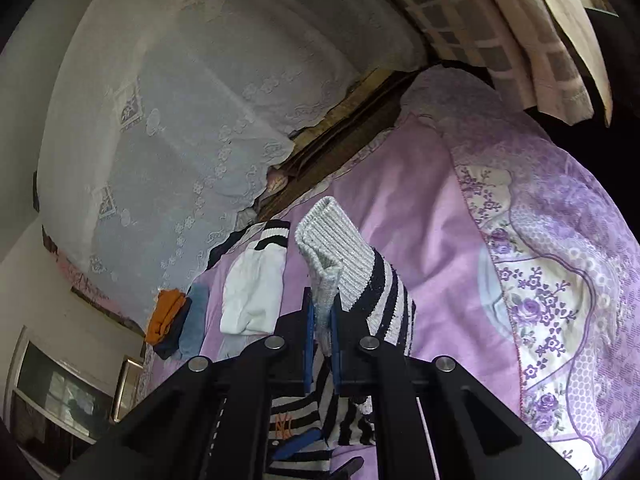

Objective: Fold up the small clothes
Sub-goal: 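Carry the cuff across the sweater front and release it with the right tool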

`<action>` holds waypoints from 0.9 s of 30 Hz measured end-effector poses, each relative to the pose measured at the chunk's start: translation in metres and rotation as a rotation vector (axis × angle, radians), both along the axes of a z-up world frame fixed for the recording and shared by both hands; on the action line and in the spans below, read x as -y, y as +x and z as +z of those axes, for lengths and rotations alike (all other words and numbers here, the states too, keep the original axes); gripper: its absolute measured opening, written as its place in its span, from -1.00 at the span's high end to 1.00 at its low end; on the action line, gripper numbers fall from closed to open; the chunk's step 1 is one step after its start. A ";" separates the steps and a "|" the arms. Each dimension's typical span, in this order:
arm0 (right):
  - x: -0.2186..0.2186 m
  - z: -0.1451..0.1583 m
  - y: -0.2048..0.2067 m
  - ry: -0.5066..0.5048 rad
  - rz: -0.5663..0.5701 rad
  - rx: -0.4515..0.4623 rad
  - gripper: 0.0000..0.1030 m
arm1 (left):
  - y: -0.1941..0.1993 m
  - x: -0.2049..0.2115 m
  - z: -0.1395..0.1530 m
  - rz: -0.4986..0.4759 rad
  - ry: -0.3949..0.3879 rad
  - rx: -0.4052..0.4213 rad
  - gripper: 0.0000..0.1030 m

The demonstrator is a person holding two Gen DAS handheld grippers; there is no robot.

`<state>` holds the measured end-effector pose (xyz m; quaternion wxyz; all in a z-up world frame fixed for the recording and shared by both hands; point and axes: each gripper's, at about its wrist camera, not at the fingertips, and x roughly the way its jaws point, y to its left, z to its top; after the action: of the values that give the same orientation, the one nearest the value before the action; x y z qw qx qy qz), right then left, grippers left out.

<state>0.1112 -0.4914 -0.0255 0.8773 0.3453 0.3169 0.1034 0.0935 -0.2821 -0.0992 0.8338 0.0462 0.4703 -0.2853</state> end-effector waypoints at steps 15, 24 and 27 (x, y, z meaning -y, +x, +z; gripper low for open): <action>-0.236 0.015 0.027 -0.128 0.413 0.039 0.85 | 0.082 -0.204 0.050 0.337 -0.240 -0.081 -0.54; -0.340 -0.018 0.046 -0.094 0.506 -0.029 0.85 | 0.082 -0.293 0.031 0.442 -0.099 -0.074 -0.46; -0.363 -0.034 0.045 -0.121 0.521 -0.055 0.85 | 0.079 -0.312 0.016 0.457 -0.045 -0.081 -0.46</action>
<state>0.1560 -0.1281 -0.0599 0.8311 0.2018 0.4244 0.2974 0.1726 0.0302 -0.0828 0.8580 -0.0917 0.4952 -0.1011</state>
